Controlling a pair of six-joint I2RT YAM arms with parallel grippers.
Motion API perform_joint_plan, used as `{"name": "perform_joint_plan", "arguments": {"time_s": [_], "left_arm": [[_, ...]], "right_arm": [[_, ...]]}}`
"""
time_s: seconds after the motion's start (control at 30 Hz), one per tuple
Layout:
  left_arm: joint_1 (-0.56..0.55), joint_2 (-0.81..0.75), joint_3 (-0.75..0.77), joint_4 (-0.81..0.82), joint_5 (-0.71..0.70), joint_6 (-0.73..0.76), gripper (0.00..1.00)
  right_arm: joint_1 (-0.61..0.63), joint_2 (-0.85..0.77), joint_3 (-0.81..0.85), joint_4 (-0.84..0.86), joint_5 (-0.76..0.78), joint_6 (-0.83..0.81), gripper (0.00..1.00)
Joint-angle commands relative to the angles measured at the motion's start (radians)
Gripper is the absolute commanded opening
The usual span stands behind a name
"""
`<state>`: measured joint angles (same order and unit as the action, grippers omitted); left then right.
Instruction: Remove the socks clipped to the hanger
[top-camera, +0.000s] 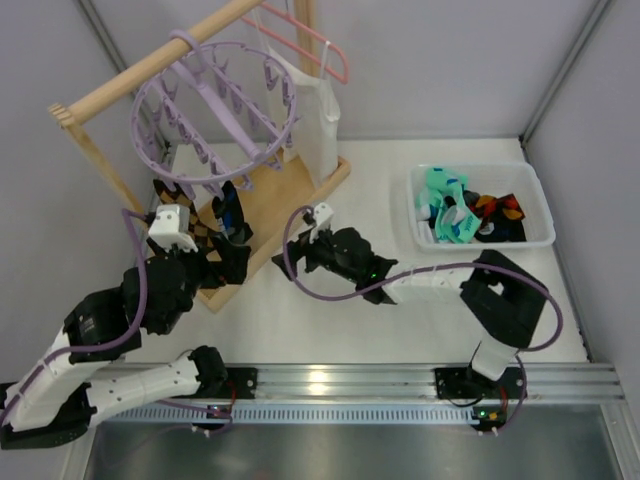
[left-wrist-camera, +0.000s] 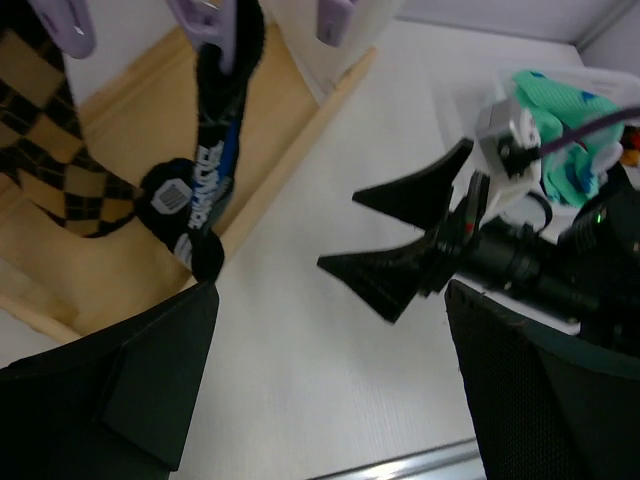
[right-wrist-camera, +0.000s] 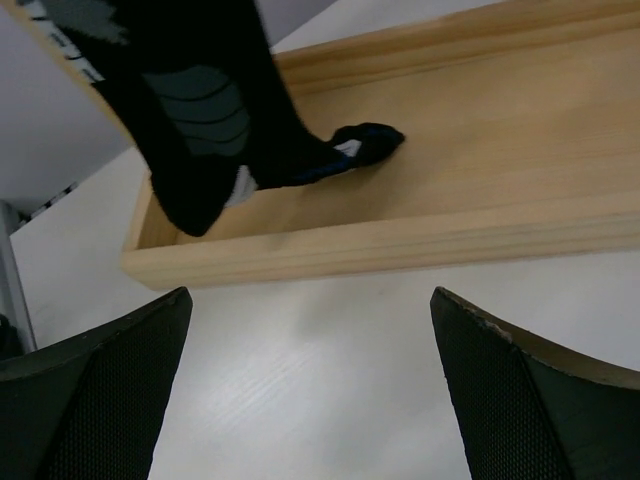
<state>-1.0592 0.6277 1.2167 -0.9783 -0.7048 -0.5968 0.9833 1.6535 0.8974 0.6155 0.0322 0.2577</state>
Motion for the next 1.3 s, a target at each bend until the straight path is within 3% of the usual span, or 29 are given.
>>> {"name": "perform_joint_plan", "arguments": {"time_s": [0.0,0.2,0.47,0.87,0.97,1.03,1.13,1.17,1.27], "left_arm": [[0.001,0.044,0.056,-0.013,-0.258,-0.024,0.98],[0.001,0.096,0.132,-0.01,-0.338,0.025,0.98],[0.001,0.09,0.156,-0.007,-0.361,0.055,0.99],[-0.001,0.093,0.15,-0.008,-0.352,0.072,0.99],[0.001,0.096,0.144,-0.007,-0.349,0.074,0.99],[0.001,0.099,0.141,-0.008,-0.346,0.074,0.99],[0.001,0.101,0.142,-0.008,-0.351,0.075,0.98],[-0.001,0.099,0.145,-0.007,-0.352,0.077,0.99],[0.001,0.102,0.159,-0.007,-0.358,0.077,0.99]], "right_arm": [[0.099,0.124,0.121,0.23,0.021,-0.018,0.98],[0.198,0.282,0.327,0.129,0.144,-0.11,0.96],[0.215,0.399,0.52,-0.014,0.25,-0.116,0.92],[0.258,0.522,0.63,-0.062,0.54,-0.089,0.83],[0.249,0.531,0.627,-0.033,0.57,-0.086,0.68],[0.235,0.523,0.585,0.024,0.575,-0.077,0.53],[0.216,0.5,0.535,0.084,0.557,-0.077,0.29],[0.213,0.49,0.531,0.089,0.545,-0.09,0.15],[0.213,0.445,0.497,0.112,0.517,-0.132,0.0]]}}
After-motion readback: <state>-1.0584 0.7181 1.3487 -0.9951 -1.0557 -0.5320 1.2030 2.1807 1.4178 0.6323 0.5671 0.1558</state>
